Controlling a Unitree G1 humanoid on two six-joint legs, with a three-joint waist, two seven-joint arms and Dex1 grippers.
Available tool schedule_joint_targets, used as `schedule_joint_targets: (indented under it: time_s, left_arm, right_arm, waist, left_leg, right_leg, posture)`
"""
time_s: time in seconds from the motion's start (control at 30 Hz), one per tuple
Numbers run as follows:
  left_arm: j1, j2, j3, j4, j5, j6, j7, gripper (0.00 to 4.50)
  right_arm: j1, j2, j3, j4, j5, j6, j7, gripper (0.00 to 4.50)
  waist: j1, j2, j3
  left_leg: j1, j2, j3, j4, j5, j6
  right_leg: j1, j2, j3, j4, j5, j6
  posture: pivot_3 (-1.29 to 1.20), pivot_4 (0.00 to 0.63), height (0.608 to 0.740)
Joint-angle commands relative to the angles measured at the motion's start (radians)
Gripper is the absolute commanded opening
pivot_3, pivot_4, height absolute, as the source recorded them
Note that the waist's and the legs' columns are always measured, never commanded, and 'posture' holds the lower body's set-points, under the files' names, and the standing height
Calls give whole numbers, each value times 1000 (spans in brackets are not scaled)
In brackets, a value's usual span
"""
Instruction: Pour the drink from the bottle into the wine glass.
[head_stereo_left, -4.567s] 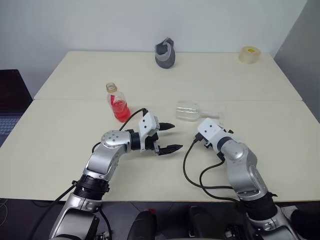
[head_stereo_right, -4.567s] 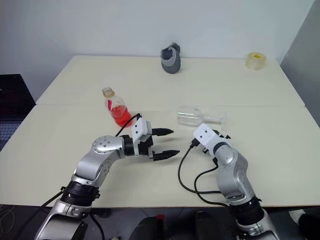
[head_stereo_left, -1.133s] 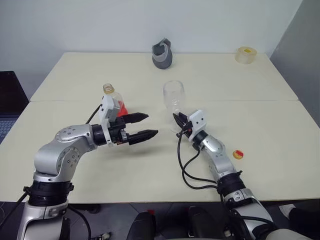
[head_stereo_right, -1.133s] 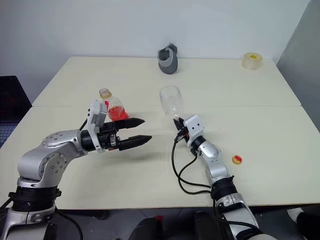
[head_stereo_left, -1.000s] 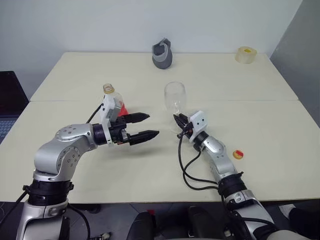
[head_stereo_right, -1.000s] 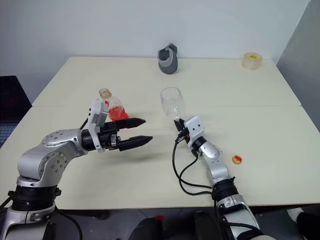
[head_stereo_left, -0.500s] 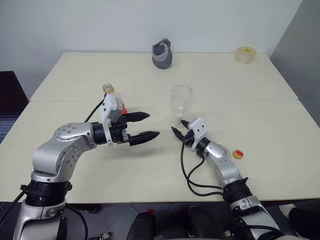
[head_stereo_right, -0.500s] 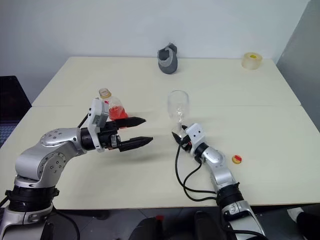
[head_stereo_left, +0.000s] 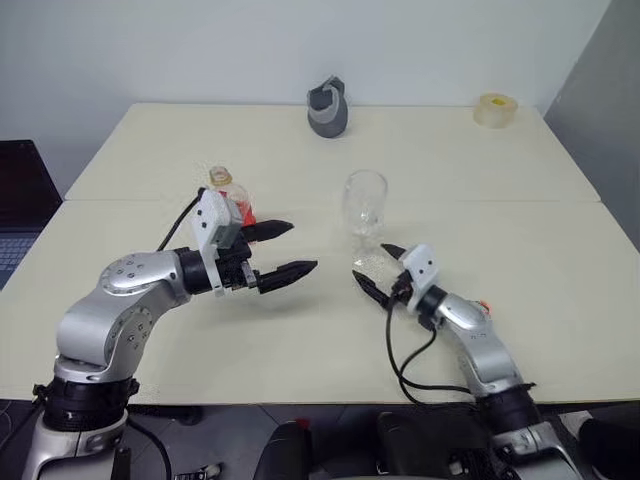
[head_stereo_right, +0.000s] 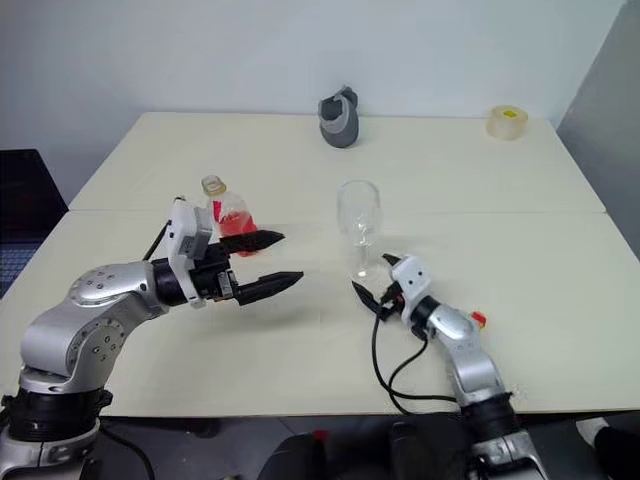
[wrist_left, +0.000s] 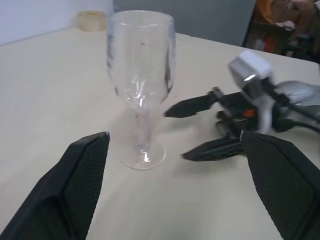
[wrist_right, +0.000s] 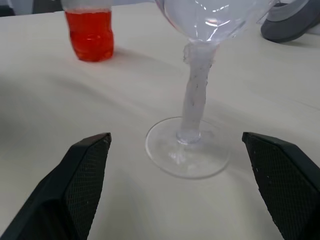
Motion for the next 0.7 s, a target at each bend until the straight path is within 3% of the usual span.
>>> schedule_joint_targets:
  time_s: [0.03,0.17,0.37,0.47,0.7]
  left_arm:
    - [43,-58,79,-44,52,-70,142,4500]
    - [128,-165,112,-18,154,-145,318,4500]
    - [253,-300,71,35,312,-297,465,4500]
    - [237,-350,59,115,382,-338,548,4500]
    - [87,-349,37,374,462,-464,559,4500]
  right_arm:
    - [69,-83,-48,-265,119,165,53,4472]
    - [105,-157,-95,-461,245,326,60,4472]
    - [117,-237,-108,-575,333,422,85,4472]
    - [99,-243,-101,-612,375,464,75,4472]
    - [67,-234,-76,-634,386,486,43,4472]
  waist:
    - [4,0,0]
    - [3,0,0]
    - [8,-1,0]
    - [11,-2,-1]
    - [11,-3,-1]
  left_leg:
    - [0,0,0,0,0,0]
    - [1,0,-1,0,0,0]
    - [0,0,-1,0,0,0]
    - [0,-1,-2,1,0,0]
    - [0,-1,-2,1,0,0]
  right_leg:
    - [0,0,0,0,0,0]
    - [1,0,0,0,0,0]
    - [2,0,-1,-1,0,0]
    - [2,0,-2,-1,0,0]
    - [2,0,-2,-1,0,0]
  posture:
    - [0,150,740]
    - [0,150,740]
    - [0,150,740]
    - [0,150,740]
    - [0,150,740]
